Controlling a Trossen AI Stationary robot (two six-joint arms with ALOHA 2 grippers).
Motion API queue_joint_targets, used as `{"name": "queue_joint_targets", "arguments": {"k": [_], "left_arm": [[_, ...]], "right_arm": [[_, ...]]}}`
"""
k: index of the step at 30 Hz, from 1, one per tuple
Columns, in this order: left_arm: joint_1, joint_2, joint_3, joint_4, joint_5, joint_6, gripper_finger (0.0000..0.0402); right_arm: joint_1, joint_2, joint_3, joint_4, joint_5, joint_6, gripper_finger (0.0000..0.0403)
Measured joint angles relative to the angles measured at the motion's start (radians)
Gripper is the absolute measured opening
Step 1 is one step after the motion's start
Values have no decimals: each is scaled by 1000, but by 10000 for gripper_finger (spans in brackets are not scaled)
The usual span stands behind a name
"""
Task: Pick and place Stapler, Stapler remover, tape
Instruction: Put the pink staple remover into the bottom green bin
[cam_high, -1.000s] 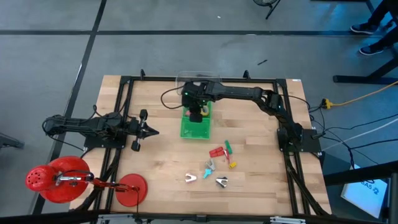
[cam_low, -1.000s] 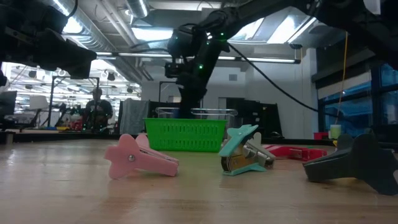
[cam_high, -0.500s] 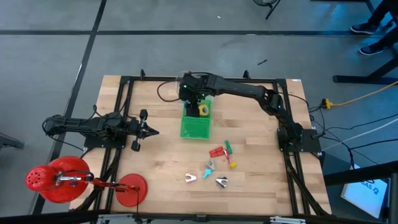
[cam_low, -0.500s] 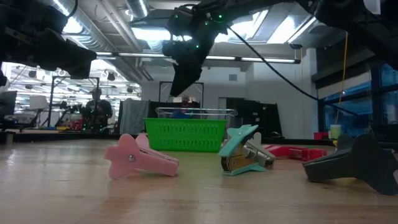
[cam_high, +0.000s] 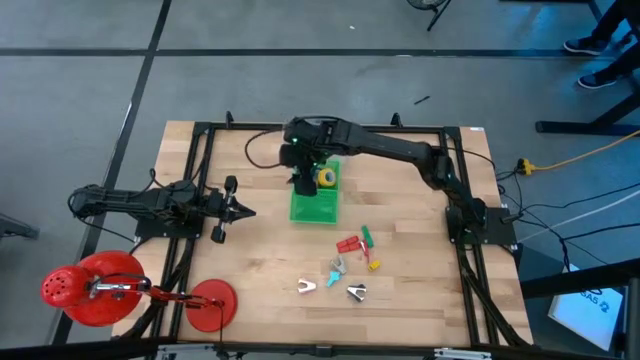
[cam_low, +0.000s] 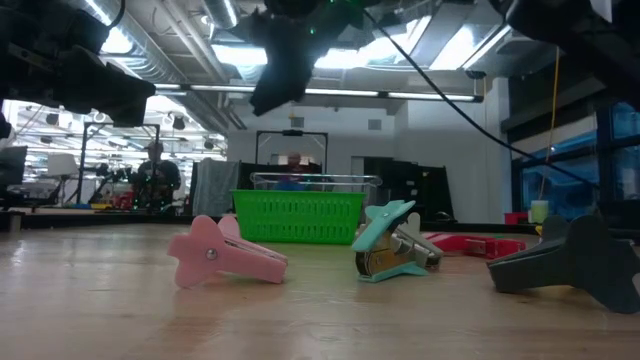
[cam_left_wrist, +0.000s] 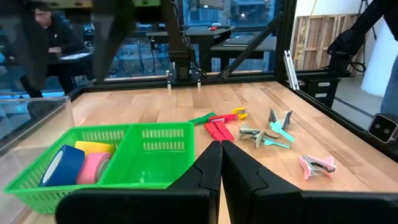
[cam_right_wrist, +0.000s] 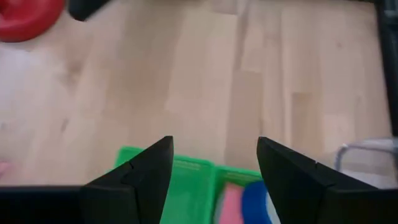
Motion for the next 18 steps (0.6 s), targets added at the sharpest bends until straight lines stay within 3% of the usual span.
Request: {"name": "queue_joint_targets", "arguments": {"k": [12,18], "left_arm": [[0,0,0,0,0,0,7],[0,0,0,0,0,0,4]], "right_arm": [[60,0,6,-31,-116,19,236],[80,0,-17,-89,-126,21,236]]}}
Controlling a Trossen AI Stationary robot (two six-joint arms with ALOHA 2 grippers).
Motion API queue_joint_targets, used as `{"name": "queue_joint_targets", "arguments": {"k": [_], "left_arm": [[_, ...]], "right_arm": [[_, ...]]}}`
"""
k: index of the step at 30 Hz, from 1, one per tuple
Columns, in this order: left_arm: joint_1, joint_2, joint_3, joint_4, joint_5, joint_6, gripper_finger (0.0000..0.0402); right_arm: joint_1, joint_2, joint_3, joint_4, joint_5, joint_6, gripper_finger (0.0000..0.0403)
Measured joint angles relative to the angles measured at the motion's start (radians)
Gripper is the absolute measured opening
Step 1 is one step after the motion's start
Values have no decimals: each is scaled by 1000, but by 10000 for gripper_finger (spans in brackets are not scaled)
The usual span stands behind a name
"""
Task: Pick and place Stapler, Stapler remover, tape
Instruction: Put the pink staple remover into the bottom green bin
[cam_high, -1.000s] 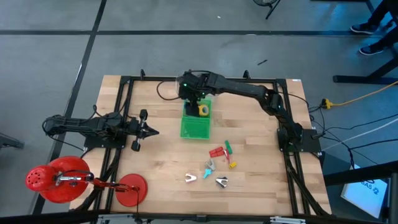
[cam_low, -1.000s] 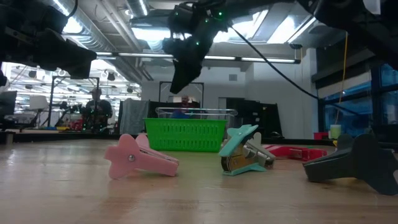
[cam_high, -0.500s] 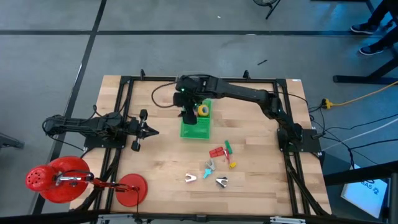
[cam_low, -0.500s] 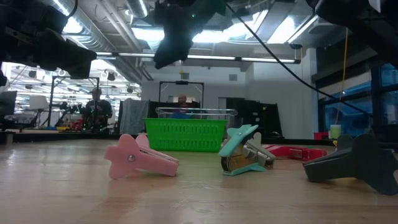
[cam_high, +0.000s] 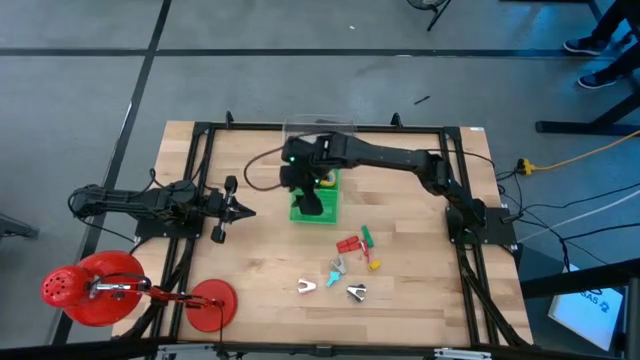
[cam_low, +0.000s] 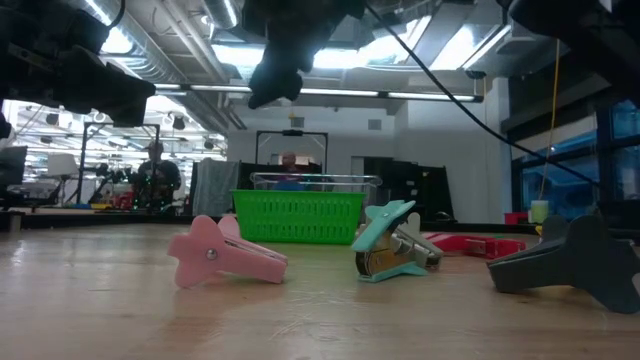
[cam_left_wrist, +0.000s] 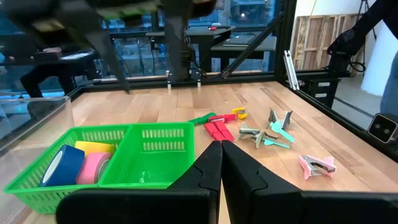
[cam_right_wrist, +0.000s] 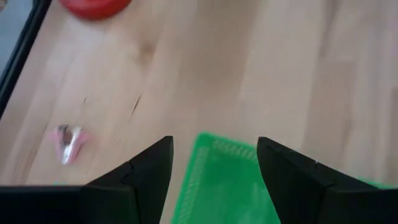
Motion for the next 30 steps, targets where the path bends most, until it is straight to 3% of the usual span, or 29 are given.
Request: {"name": "queue_joint_targets", "arguments": {"k": [13,30], "left_arm": [[0,0,0,0,0,0,5],[0,0,0,0,0,0,4]], "right_arm": [[170,-2,-23,-2,53,-6,236],[522,-2,-23,23,135,7,236]]}}
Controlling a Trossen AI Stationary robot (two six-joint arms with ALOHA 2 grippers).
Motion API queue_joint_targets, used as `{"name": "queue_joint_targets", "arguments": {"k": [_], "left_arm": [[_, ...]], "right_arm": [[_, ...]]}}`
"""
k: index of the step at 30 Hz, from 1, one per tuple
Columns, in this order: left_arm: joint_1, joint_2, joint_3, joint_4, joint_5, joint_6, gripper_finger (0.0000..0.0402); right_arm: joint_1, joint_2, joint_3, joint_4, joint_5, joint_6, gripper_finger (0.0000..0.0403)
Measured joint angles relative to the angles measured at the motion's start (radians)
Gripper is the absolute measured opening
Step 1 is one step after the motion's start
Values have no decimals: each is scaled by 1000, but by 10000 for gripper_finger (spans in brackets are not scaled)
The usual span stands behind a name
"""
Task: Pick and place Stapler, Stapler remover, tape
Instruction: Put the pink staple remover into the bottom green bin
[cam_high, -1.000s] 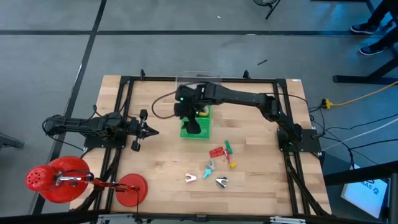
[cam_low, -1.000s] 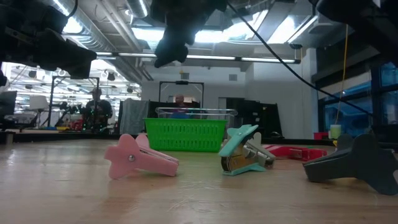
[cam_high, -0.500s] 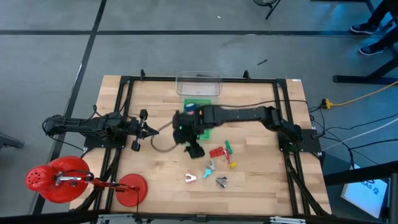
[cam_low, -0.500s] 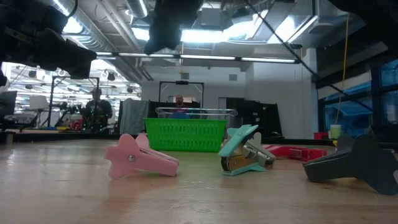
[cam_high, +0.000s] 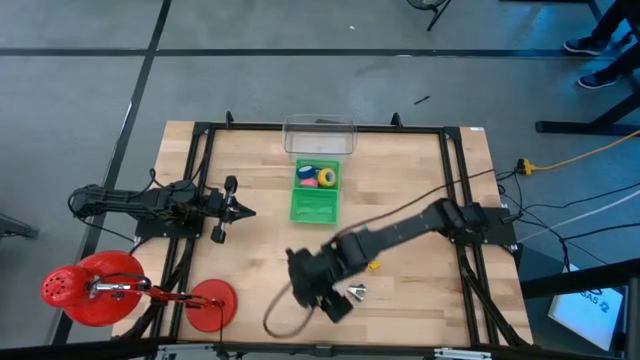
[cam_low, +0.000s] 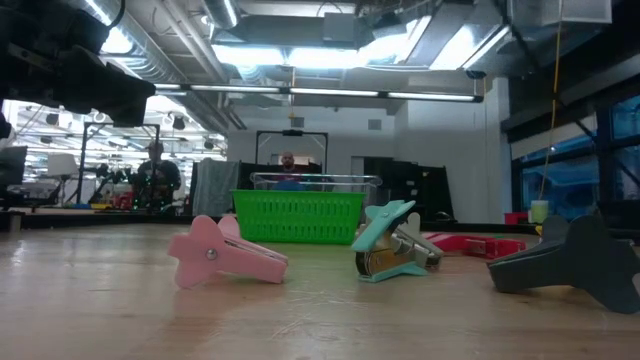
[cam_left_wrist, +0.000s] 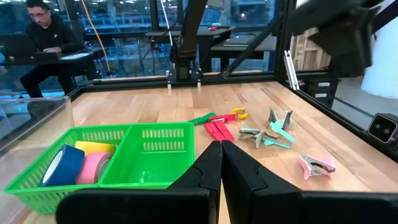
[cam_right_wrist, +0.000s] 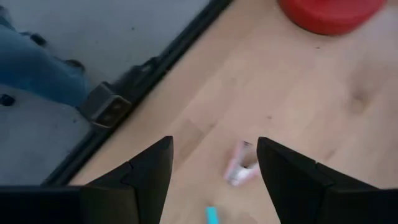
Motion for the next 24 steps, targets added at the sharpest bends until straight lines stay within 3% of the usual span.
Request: {"name": "queue_joint_targets", "arguments": {"k": [13,19,24], "left_arm": [[0,0,0,0,0,0,5],[0,0,0,0,0,0,7],[0,0,0,0,0,0,7]], "right_arm": [[207,5,0,59,252,43,236],[214,13,-27,69,277,161,236],[202,14,-141,183,281,200,236]]}}
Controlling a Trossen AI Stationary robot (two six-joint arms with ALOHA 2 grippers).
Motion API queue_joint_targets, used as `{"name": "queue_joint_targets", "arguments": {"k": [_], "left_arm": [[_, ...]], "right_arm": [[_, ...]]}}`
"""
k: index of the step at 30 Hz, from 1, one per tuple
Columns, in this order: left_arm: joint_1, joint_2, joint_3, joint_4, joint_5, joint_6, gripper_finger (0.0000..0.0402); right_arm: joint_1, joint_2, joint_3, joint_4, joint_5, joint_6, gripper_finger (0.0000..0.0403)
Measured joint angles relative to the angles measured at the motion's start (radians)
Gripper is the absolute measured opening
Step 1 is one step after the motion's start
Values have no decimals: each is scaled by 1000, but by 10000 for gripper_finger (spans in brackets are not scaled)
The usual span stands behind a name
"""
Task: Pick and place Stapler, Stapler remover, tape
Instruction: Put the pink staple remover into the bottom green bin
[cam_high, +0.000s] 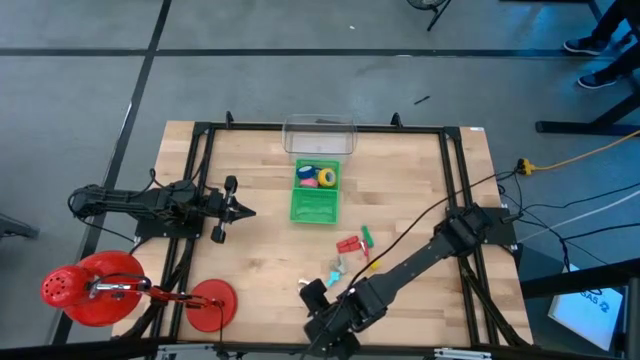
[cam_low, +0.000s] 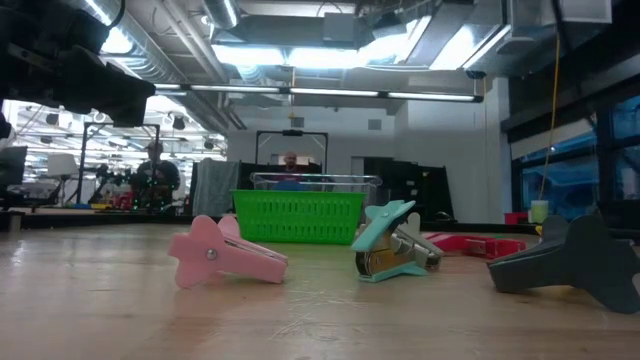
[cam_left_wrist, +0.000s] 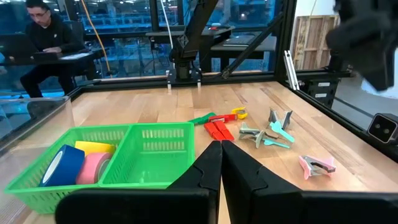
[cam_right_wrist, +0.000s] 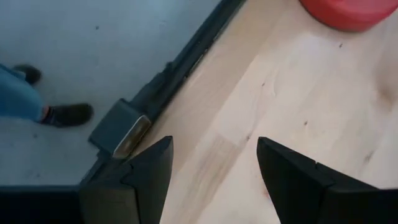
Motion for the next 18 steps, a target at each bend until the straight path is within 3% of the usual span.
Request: {"name": "queue_joint_targets", "arguments": {"k": [4,10,18], "left_arm": [[0,0,0,0,0,0,4],[0,0,0,0,0,0,7],[0,0,0,0,0,0,5]], "right_arm": [[-9,1,-136,145,75,53,235],[-29,2,-266,206,223,71,235],[-69,2,-355,275,225,148,231]]}}
